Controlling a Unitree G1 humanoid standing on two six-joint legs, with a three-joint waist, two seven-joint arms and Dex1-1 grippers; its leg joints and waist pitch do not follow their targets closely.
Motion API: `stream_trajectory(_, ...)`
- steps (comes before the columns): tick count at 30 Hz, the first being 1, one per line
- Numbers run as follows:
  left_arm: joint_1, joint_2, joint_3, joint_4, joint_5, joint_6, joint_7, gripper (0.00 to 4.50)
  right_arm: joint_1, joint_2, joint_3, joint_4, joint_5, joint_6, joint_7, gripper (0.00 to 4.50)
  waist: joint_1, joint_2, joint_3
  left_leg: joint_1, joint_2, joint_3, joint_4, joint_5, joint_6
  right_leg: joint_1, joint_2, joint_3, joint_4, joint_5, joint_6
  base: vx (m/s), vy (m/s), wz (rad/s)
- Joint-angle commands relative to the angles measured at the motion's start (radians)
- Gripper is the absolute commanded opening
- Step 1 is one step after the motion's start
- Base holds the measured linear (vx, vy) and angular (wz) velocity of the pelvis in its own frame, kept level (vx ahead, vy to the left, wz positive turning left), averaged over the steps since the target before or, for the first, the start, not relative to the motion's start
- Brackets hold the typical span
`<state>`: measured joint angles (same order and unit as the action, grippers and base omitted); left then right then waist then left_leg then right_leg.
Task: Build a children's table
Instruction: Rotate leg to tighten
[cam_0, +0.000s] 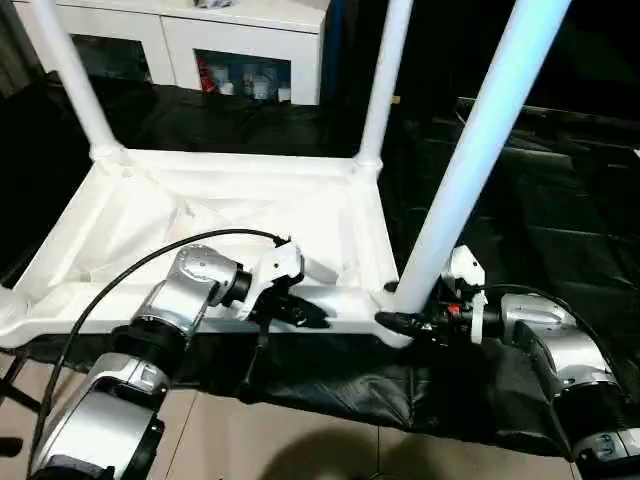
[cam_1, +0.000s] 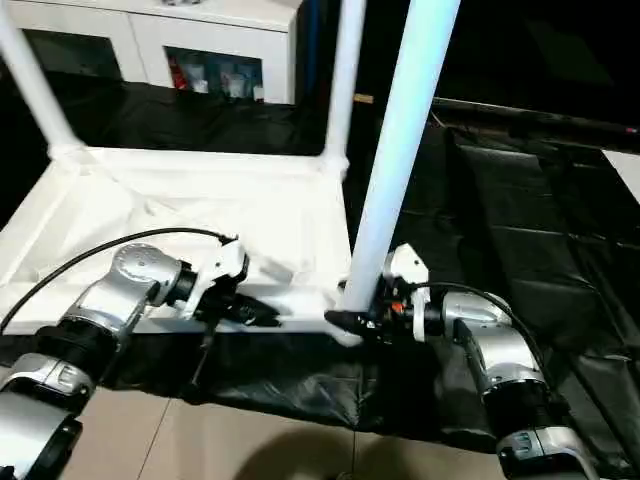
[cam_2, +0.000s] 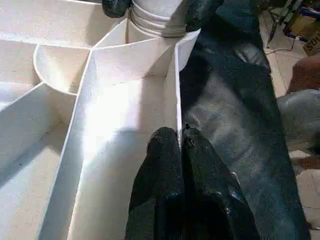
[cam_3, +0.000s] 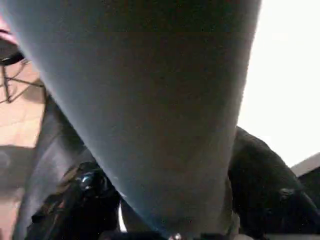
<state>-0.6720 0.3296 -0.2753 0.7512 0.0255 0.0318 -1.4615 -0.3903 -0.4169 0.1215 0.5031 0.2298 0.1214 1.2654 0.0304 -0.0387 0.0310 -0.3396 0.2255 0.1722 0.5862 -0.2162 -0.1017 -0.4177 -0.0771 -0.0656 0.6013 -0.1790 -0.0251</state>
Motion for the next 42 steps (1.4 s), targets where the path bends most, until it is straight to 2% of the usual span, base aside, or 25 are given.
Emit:
stream_trajectory(1,-0.013,-0.019,-0.017,-0.006,-0.023,-0.014,-0.036,0.00,0.005,0.002,0.032,-0.023,0.001,0.011,0.021,2.71,0.003,0.000,-0.049,-0.007,0.009,0.016,-0.062,-0.121,0.096,0.068,-0.048,0.039,-0.058,-0.108,-0.260,0.000,0.000,0.00)
stream_trajectory(7,-0.011,-0.030,-0.012,-0.002,-0.017,-0.011,-0.002,0.00,0.041,0.020,0.035,-0.066,0.019,0.052,0.010,2.52,0.007,0.001,-0.050,-0.009,0.007,0.015,-0.062,-0.104,0.091,0.070,-0.047,0.039,-0.056,-0.082,-0.256,0.000,0.000,0.00)
stream_trajectory(10,-0.009,-0.052,-0.019,0.003,0.024,0.015,0.108,0.00,0.080,0.066,0.004,-0.086,0.020,0.056,-0.097,2.52,0.008,0.001,-0.047,-0.006,0.009,0.015,-0.064,-0.116,0.083,0.065,-0.049,0.040,-0.060,-0.102,-0.252,0.000,0.000,0.00)
stream_trajectory(12,-0.010,-0.067,-0.014,0.009,0.029,0.029,0.148,0.00,0.081,0.093,-0.012,-0.069,0.005,0.041,-0.170,2.52,0.001,-0.002,-0.042,-0.004,0.004,0.014,-0.069,-0.175,0.061,0.063,-0.050,0.039,-0.073,-0.215,-0.224,0.000,0.000,0.00)
stream_trajectory(13,-0.007,-0.094,-0.007,0.010,0.030,0.050,0.198,0.00,0.076,0.134,-0.032,-0.032,-0.032,0.008,-0.295,2.52,-0.001,0.000,-0.037,0.002,0.004,0.012,-0.071,-0.214,0.046,0.056,-0.052,0.040,-0.084,-0.302,-0.200,0.000,0.000,0.00)
stream_trajectory(14,-0.007,-0.094,-0.007,0.010,0.030,0.050,0.198,0.00,0.076,0.134,-0.032,-0.032,-0.032,0.008,-0.295,2.51,-0.005,0.001,-0.035,0.007,0.002,0.011,-0.074,-0.241,0.030,0.051,-0.051,0.039,-0.093,-0.383,-0.177,0.000,0.000,0.00)
stream_trajectory(16,-0.006,-0.118,-0.005,0.012,0.035,0.061,0.240,0.00,0.072,0.161,-0.042,-0.009,-0.055,-0.010,-0.373,2.50,-0.008,0.002,-0.037,0.003,0.004,0.006,-0.078,-0.241,0.022,0.054,-0.052,0.039,-0.095,-0.408,-0.153,0.000,0.000,0.00)
stream_trajectory(17,-0.009,-0.183,-0.002,0.022,0.047,0.085,0.343,0.00,0.053,0.235,-0.065,0.047,-0.091,-0.038,-0.555,2.50,-0.010,0.001,-0.036,0.001,0.005,0.005,-0.080,-0.243,0.020,0.054,-0.052,0.039,-0.096,-0.409,-0.146,0.000,0.000,0.00)
stream_trajectory(18,-0.009,-0.183,-0.002,0.022,0.047,0.085,0.343,0.00,0.053,0.235,-0.065,0.047,-0.091,-0.038,-0.555,2.49,-0.012,0.003,-0.035,0.004,0.005,0.006,-0.080,-0.246,0.014,0.049,-0.052,0.039,-0.097,-0.411,-0.147,0.000,0.000,0.00)
stream_trajectory(19,-0.011,-0.225,-0.001,0.031,0.053,0.098,0.403,0.00,0.041,0.281,-0.077,0.071,-0.107,-0.042,-0.659,2.48,-0.017,0.001,-0.033,0.004,0.003,0.004,-0.081,-0.263,0.003,0.049,-0.051,0.036,-0.099,-0.438,-0.138,0.000,0.000,0.00)
stream_trajectory(21,-0.014,-0.248,-0.004,0.036,0.060,0.103,0.444,0.00,0.032,0.311,-0.088,0.083,-0.120,-0.033,-0.729,2.48,-0.022,-0.002,-0.034,0.005,-0.002,0.002,-0.081,-0.276,0.007,0.049,-0.050,0.035,-0.105,-0.470,-0.119,0.000,0.000,0.00)
stream_trajectory(23,-0.018,-0.285,-0.013,0.046,0.075,0.108,0.498,0.00,0.007,0.359,-0.095,0.116,-0.136,-0.037,-0.823,2.48,-0.027,-0.004,-0.034,0.003,-0.004,0.002,-0.080,-0.285,0.025,0.047,-0.049,0.037,-0.109,-0.482,-0.110,0.000,0.000,0.00)
stream_trajectory(24,-0.019,-0.298,-0.018,0.051,0.081,0.108,0.516,0.00,-0.005,0.378,-0.093,0.129,-0.144,-0.043,-0.851,2.48,-0.032,-0.001,-0.035,0.001,-0.007,0.001,-0.080,-0.280,0.030,0.045,-0.050,0.036,-0.110,-0.493,-0.104,0.000,0.000,0.00)
stream_trajectory(28,-0.014,-0.316,-0.019,0.049,0.092,0.107,0.542,0.00,-0.029,0.419,-0.091,0.150,-0.146,-0.094,-0.885,2.48,-0.033,0.000,-0.035,-0.001,-0.006,0.000,-0.081,-0.284,0.038,0.043,-0.052,0.036,-0.114,-0.503,-0.089,0.000,0.000,0.00)
stream_trajectory(30,-0.011,-0.310,-0.016,0.044,0.094,0.101,0.533,0.00,-0.030,0.418,-0.097,0.151,-0.146,-0.119,-0.881,2.48,-0.033,0.000,-0.037,-0.004,-0.006,-0.002,-0.083,-0.285,0.046,0.045,-0.052,0.037,-0.112,-0.486,-0.089,0.000,0.000,0.00)
stream_trajectory(31,-0.009,-0.306,-0.013,0.040,0.093,0.099,0.526,0.00,-0.030,0.413,-0.103,0.149,-0.137,-0.125,-0.862,2.94,-0.034,-0.001,-0.036,-0.005,-0.007,-0.002,-0.084,-0.287,0.050,0.045,-0.050,0.036,-0.111,-0.476,-0.093,0.000,0.000,0.00)
stream_trajectory(32,-0.009,-0.306,-0.013,0.040,0.093,0.099,0.526,0.00,-0.030,0.413,-0.103,0.149,-0.137,-0.125,-0.862,2.94,-0.034,-0.005,-0.036,-0.006,-0.007,-0.001,-0.084,-0.287,0.053,0.046,-0.050,0.036,-0.110,-0.473,-0.093,0.000,0.000,0.00)
stream_trajectory(35,-0.001,-0.266,-0.010,0.024,0.076,0.070,0.465,0.00,-0.021,0.350,-0.112,0.125,-0.101,-0.129,-0.756,2.95,-0.034,-0.004,-0.037,-0.009,-0.004,-0.003,-0.086,-0.296,0.068,0.049,-0.053,0.036,-0.109,-0.464,-0.101,0.000,0.000,0.00)
stream_trajectory(36,0.001,-0.256,-0.012,0.021,0.072,0.058,0.444,0.00,-0.018,0.334,-0.111,0.118,-0.096,-0.127,-0.733,3.33,-0.035,-0.004,-0.037,-0.010,-0.003,-0.003,-0.085,-0.290,0.070,0.049,-0.053,0.037,-0.108,-0.451,-0.105,0.000,0.000,0.00)
stream_trajectory(38,0.005,-0.232,-0.010,0.013,0.060,0.049,0.393,0.00,-0.011,0.290,-0.105,0.106,-0.095,-0.125,-0.671,3.39,-0.033,-0.007,-0.040,-0.011,-0.003,-0.001,-0.082,-0.264,0.082,0.053,-0.053,0.038,-0.103,-0.404,-0.126,0.000,0.000,0.00)
stream_trajectory(40,0.000,-0.189,-0.010,0.020,0.059,0.017,0.329,0.00,0.005,0.218,-0.093,0.078,-0.076,-0.106,-0.533,3.39,-0.032,-0.008,-0.043,-0.013,-0.004,0.003,-0.079,-0.232,0.098,0.057,-0.053,0.040,-0.097,-0.345,-0.146,0.000,0.000,0.00)
stream_trajectory(42,-0.002,-0.181,-0.010,0.022,0.059,0.014,0.318,0.00,0.009,0.206,-0.091,0.071,-0.069,-0.102,-0.500,3.39,-0.027,-0.009,-0.044,-0.009,-0.002,0.007,-0.075,-0.204,0.118,0.056,-0.054,0.042,-0.093,-0.291,-0.175,0.000,0.000,0.00)
